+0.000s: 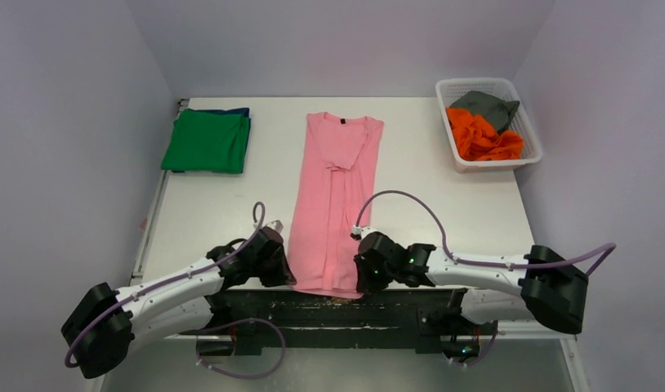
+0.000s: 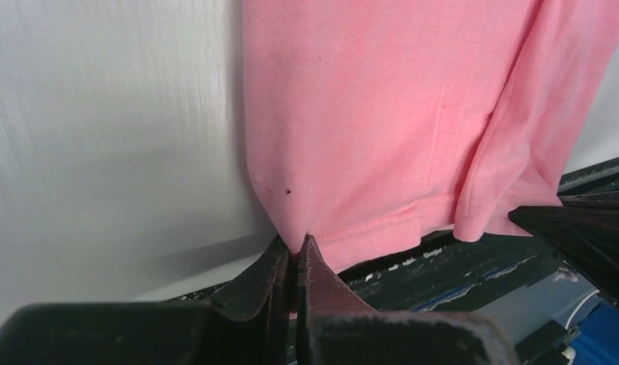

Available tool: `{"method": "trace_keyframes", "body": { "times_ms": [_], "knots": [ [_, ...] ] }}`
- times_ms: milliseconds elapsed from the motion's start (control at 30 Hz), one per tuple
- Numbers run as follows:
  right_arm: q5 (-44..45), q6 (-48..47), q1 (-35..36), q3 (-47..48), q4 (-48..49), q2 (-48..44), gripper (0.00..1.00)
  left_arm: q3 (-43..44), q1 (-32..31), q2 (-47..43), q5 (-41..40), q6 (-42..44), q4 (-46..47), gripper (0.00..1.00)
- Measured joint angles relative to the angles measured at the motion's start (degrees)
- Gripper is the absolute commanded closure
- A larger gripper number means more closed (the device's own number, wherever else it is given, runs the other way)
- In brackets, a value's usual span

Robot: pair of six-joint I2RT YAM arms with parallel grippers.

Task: Fold and stack the t-shirts
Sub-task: Grab the bottom of the folded rectangular tshirt with both arms, then fold the folded rectangular tshirt in 1/3 of the way

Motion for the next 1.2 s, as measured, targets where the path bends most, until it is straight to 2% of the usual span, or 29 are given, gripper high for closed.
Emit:
{"method": "trace_keyframes", "body": {
  "times_ms": [167,267,400,500,700,933,1200],
  "knots": [
    [-2.10,1.40,1.14,-3.15,-0.13,-8.35,1.00,-0.68,-2.49,-5.53,1.60,-1.38,-2.86,1.00],
    [-2.10,1.70,1.29,-3.21,0.15,-10.27,1.00,-0.50,-2.86,-7.93,2.34,-1.36,-3.08,1.00],
    [0.15,2.05,1.09,-1.90,-1.18,-10.27,1.00,3.45,-2.91,-5.40,1.99,-0.63,-4.28,1.00],
    [2.51,1.88,-1.29,0.87,-2.29,-9.92,1.00,9.94,-1.92,0.13,1.29,0.94,-4.94,1.00],
    [3.43,-0.15,-13.44,5.35,0.72,-7.61,1.00,22.05,7.06,11.34,1.79,6.03,-3.93,1.00],
    [3.67,-4.46,-24.00,15.98,3.78,4.90,1.00,37.68,14.56,25.35,2.14,11.78,-4.76,1.00],
    [2.40,-7.23,-31.58,26.23,6.54,18.93,1.00,51.25,21.92,42.32,5.31,16.37,-6.51,0.99]
  ]
}}
